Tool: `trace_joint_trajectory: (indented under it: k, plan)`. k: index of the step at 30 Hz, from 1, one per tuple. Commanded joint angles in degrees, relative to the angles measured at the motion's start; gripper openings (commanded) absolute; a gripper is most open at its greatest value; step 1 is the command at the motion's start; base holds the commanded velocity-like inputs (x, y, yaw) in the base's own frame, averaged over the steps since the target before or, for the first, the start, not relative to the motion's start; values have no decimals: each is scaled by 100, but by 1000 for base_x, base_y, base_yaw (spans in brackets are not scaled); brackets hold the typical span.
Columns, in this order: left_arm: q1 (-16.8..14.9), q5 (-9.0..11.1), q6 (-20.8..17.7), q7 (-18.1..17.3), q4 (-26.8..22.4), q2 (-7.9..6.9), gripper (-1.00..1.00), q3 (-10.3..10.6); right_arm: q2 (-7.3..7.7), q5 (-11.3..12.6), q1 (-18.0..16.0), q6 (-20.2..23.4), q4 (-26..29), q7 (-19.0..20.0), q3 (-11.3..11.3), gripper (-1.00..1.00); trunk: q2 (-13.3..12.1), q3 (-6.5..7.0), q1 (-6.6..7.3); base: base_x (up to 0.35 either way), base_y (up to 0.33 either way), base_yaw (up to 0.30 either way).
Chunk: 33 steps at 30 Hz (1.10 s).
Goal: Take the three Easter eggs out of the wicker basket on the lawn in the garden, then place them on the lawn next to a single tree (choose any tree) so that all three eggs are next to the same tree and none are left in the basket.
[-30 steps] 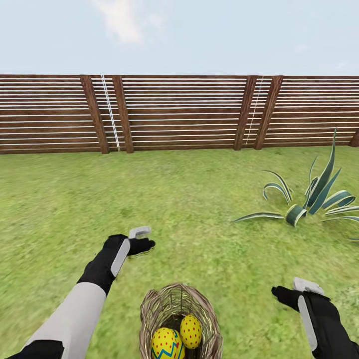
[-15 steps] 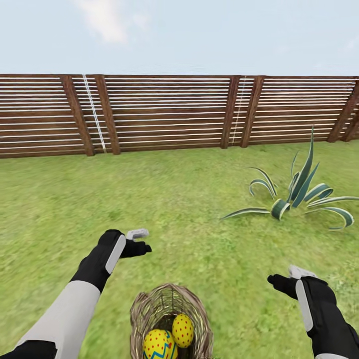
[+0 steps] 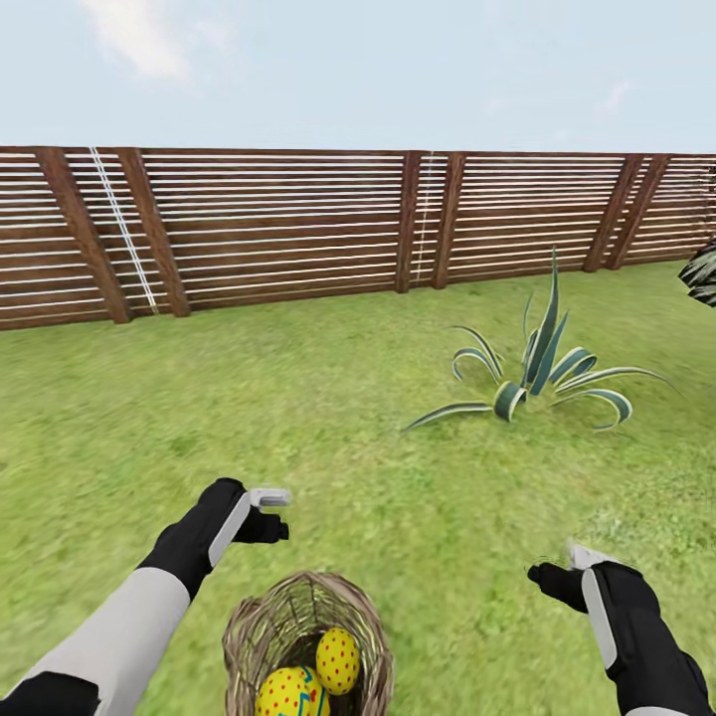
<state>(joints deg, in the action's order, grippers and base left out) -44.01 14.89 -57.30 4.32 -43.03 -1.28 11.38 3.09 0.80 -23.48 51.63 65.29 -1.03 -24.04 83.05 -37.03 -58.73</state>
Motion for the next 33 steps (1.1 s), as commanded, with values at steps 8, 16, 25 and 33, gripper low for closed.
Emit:
trace_joint_trajectory:
  k: [8, 16, 25, 33]
  plan:
    - [-2, 58, -14, 35, 410, -106, 100, 254, -6, -1, -7, -3, -331, -6, 32, 100, 3, -5, 0, 0, 197, -300]
    - [-1, 65, 92, 21, 1031, -253, 100, 888, -18, -10, -7, -12, -418, -11, 47, 100, 3, -5, 0, 0, 141, -244]
    - [3, 82, 319, -8, 1215, -375, 100, 1722, -87, -18, -7, -14, -422, -12, 49, 100, 3, -5, 0, 0, 3, -16]
    - [7, 75, 992, -18, 1235, -422, 100, 1827, -123, -18, -7, -197, -684, -11, 200, 100, 3, -5, 0, 0, 0, 0]
